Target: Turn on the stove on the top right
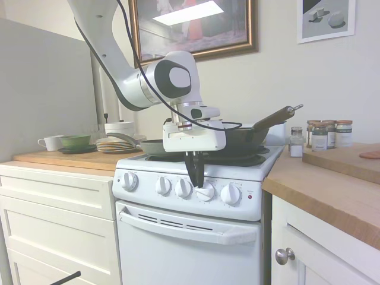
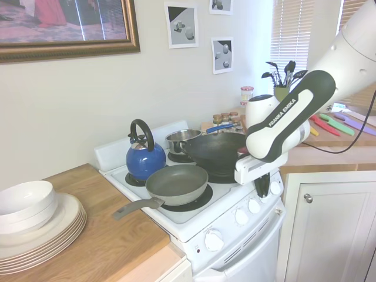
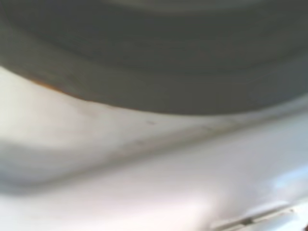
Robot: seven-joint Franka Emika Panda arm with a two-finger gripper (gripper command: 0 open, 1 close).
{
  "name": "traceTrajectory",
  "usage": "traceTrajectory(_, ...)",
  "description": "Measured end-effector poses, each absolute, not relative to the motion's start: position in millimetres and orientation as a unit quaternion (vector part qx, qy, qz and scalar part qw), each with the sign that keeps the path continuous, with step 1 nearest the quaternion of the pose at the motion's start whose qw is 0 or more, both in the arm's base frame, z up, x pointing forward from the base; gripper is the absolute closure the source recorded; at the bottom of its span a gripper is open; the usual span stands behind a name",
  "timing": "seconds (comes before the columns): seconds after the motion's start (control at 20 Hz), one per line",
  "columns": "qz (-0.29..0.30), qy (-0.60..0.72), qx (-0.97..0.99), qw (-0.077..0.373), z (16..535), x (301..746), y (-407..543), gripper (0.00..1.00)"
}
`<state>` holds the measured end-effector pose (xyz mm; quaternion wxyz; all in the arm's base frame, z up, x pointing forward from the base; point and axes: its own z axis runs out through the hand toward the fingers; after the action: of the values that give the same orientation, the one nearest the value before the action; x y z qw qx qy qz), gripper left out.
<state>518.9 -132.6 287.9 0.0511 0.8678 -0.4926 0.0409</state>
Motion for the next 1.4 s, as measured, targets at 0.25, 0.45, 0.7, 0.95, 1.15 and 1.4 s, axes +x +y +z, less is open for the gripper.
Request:
traceTrajectory(0.25, 0.033, -0.498, 0.865, 0.05, 280.9, 518.0, -133.5, 1.0)
traceTrajectory(0.45, 0.026, -0.5, 0.864, 0.054, 267.1, 516.3, -135.9, 1.0)
traceTrajectory(0.7, 0.028, -0.502, 0.862, 0.061, 259.9, 515.6, -135.9, 1.0)
traceTrajectory(0.95, 0.048, -0.506, 0.856, 0.094, 256.1, 515.6, -126.6, 1.0)
traceTrajectory(1.15, 0.056, -0.509, 0.851, 0.113, 251.3, 515.3, -123.0, 1.0)
traceTrajectory(1.4, 0.06, -0.51, 0.85, 0.12, 249.8, 514.3, -119.5, 1.0)
